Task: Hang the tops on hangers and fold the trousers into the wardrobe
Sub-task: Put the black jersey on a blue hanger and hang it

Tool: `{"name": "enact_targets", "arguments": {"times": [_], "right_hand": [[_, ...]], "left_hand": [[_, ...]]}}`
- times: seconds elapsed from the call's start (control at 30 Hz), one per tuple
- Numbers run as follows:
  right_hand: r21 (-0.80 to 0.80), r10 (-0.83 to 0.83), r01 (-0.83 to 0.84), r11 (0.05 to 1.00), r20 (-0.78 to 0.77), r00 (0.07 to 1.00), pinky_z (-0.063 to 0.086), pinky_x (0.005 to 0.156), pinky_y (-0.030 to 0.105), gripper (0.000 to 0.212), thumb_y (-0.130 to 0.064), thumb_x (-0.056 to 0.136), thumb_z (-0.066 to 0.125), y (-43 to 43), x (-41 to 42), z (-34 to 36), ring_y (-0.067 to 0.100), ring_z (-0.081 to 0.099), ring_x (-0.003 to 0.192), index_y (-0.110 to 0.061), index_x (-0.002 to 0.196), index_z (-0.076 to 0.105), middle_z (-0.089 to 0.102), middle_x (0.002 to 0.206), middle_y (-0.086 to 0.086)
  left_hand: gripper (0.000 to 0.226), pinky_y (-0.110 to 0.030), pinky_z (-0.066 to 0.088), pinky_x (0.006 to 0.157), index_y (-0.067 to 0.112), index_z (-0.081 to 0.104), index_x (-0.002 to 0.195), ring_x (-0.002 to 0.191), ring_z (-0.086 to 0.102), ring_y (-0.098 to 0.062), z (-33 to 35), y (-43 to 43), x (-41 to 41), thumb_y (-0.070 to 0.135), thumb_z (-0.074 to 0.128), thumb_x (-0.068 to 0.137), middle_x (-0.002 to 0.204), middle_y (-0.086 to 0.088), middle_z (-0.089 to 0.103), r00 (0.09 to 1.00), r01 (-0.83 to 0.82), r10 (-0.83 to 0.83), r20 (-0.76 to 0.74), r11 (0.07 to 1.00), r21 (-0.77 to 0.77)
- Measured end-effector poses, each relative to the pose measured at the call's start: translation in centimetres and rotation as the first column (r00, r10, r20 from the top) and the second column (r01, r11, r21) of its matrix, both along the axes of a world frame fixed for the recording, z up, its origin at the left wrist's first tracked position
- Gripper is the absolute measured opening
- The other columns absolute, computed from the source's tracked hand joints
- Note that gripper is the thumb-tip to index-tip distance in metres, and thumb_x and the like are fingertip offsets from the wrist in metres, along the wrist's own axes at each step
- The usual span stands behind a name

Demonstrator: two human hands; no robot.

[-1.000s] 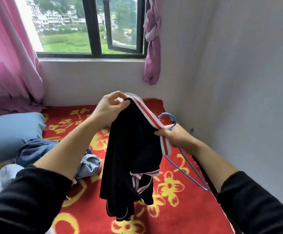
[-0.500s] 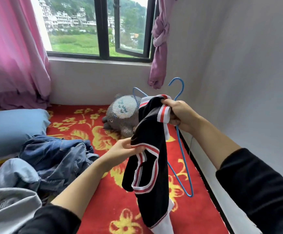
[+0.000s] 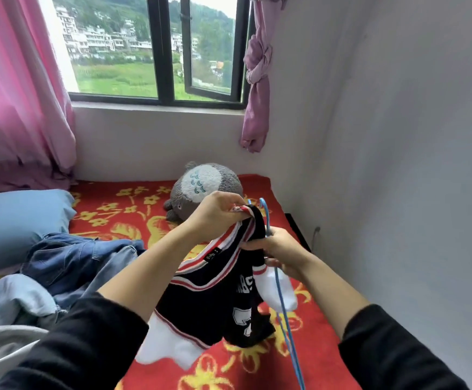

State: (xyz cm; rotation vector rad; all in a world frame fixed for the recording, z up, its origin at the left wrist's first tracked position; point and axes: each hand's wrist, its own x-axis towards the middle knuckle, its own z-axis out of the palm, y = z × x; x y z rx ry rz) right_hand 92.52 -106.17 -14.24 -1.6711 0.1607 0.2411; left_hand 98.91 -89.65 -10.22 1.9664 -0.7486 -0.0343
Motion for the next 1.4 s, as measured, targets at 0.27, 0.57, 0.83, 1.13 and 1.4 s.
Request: {"name": "enact_targets", "arguments": {"times": [0.27,0.57,0.83,1.13,1.4], "right_hand": [[-0.004,-0.066,0.068,0.998,0.141,0.988,0.017,0.036,0.016,0.023,-0.008,0.083,0.067,0.6,0.8,1.8,0.005,0.025,0.038,0.007,0.099,0.062,0.036,0.052,-0.006],[0.133,-0.091,0.062,0.989,0.226,0.970,0.014,0.034,0.016,0.018,-0.010,0.086,0.060,-1.1,-0.3,5.3,0.007,0.013,0.044,0.003,0.098,0.064,0.023,0.054,-0.005],[0.266,-0.288,0.230,0.936,0.208,0.935,0.010,0.038,0.022,0.039,-0.016,0.091,0.058,-4.1,-2.5,6.0,0.009,0.013,0.045,-0.021,0.060,0.035,0.018,0.053,-0.004],[0.107,-0.606,0.597,0.795,0.138,0.783,0.026,0.042,0.018,0.031,-0.019,0.084,0.069,-7.8,-2.3,1.3,0.011,0.032,0.037,-0.021,0.064,0.045,0.033,0.046,-0.005],[0.040,-0.598,0.601,0.798,0.176,0.782,0.025,0.038,0.017,0.042,-0.022,0.083,0.071,-8.4,-1.8,-1.2,0.012,0.034,0.040,-0.022,0.053,0.042,0.035,0.048,-0.004]], "left_hand": [[0.023,-0.027,0.032,0.064,-0.003,0.062,0.077,0.071,0.042,-0.012,-5.3,4.0,-0.3,0.014,0.067,0.062,0.070,-0.001,0.050,0.971,-0.004,0.001,-0.241,1.000,-0.014],[0.037,-0.023,0.035,0.047,0.019,0.054,0.056,0.061,0.059,-0.018,-10.9,3.6,0.4,0.045,0.065,0.081,0.056,0.006,0.059,0.920,-0.286,0.377,-0.102,0.829,0.481],[0.021,-0.024,0.052,0.043,-0.001,0.066,0.088,0.055,0.066,-0.023,-11.0,3.7,-0.2,0.019,0.060,0.088,0.082,-0.018,0.068,0.581,-0.347,0.335,-0.742,0.926,0.146],[0.022,-0.035,0.051,0.078,0.016,0.053,0.076,0.072,0.058,-0.016,-2.9,4.2,2.0,0.018,0.038,0.093,0.076,-0.003,0.055,0.501,-0.717,-0.061,-0.863,0.529,-0.454],[0.026,-0.016,0.032,0.037,0.017,0.047,0.073,0.043,0.034,-0.010,-1.9,3.9,3.5,0.012,0.038,0.098,0.061,0.000,0.034,0.618,-0.720,0.388,-0.684,0.628,-0.294]]}}
